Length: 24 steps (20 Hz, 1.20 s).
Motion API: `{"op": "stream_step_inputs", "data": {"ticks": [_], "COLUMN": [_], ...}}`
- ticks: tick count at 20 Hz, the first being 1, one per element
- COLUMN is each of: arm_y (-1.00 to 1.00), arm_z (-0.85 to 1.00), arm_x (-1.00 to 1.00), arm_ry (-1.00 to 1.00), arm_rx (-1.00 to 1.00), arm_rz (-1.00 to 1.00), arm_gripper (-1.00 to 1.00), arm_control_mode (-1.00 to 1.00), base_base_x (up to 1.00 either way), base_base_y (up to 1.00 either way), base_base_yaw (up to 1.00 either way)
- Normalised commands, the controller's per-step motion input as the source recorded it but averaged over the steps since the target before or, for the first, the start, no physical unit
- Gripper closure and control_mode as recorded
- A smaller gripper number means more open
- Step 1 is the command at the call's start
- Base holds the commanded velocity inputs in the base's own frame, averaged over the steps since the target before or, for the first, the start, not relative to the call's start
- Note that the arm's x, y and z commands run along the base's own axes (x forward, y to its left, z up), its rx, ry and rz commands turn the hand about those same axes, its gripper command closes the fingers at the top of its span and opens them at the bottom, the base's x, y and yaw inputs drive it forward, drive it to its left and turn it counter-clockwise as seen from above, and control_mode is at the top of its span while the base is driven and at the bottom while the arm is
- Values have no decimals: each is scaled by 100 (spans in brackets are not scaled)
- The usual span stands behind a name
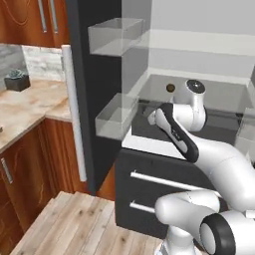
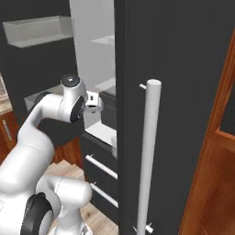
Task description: Retrieve the tangerine and kiwi from the fridge and place them into the bowl on the dining table.
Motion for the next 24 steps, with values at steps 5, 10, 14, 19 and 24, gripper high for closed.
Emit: {"op": "stream_step_inputs", "data": {"ticks": [5,10,14,19,24], "arm_y": [0,0,0,0,0], "arm_z": [0,0,0,0,0], "arm_x": [0,0,0,0,0], "arm_ry": [0,0,0,0,0], "arm_rx": [0,0,0,0,0], "arm_rz": [0,0,0,0,0], "arm_gripper": [-100,-100,-100,-100,-100], "arm_control_mode": [100,100,100,100,100], "base_base_x": [51,52,75,81,17], "base_base_y": [38,33,27,3,7], "base_base_yaw": [-60,-54,-41,-17,-1]}}
